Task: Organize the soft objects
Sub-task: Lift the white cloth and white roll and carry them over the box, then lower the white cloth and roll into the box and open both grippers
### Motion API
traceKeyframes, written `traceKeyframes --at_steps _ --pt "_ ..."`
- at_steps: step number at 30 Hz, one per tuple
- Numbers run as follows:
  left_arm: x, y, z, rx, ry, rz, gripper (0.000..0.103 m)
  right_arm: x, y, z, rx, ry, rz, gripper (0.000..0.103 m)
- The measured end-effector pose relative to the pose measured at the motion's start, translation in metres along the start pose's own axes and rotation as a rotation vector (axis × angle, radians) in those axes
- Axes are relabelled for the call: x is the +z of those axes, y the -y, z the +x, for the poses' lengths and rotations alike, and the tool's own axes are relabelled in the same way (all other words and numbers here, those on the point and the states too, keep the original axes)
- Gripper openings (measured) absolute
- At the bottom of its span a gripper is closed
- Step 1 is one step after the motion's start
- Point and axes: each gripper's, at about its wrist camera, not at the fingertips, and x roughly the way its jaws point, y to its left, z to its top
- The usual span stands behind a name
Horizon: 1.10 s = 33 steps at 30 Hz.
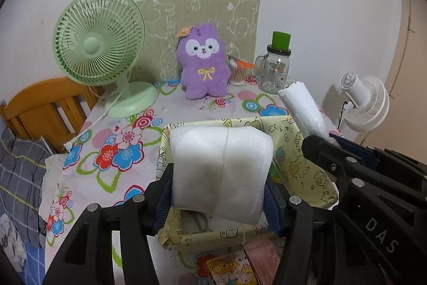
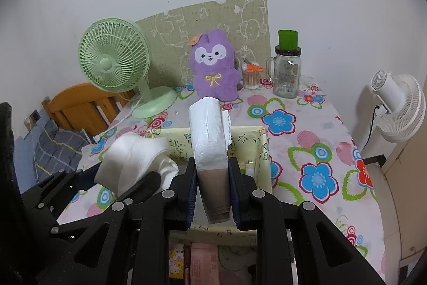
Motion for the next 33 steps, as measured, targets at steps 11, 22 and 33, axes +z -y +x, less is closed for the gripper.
traceKeyframes --at_steps 11,22,33 --pt "-0.001 -0.003 0.027 -0.007 -0.057 0.015 0.067 0.002 -0.001 0.027 0.014 -0.048 -0.001 0.025" --pt "-0.007 -0.004 0.040 -0.037 -0.094 0.042 0.082 0.001 -0.010 0.057 0.059 -0.110 -0.008 0.025" --pt "-0.006 -0.006 0.042 -0.040 -0.105 0.035 0.090 -0.005 -0.014 0.076 0.088 -0.178 -0.006 0.064"
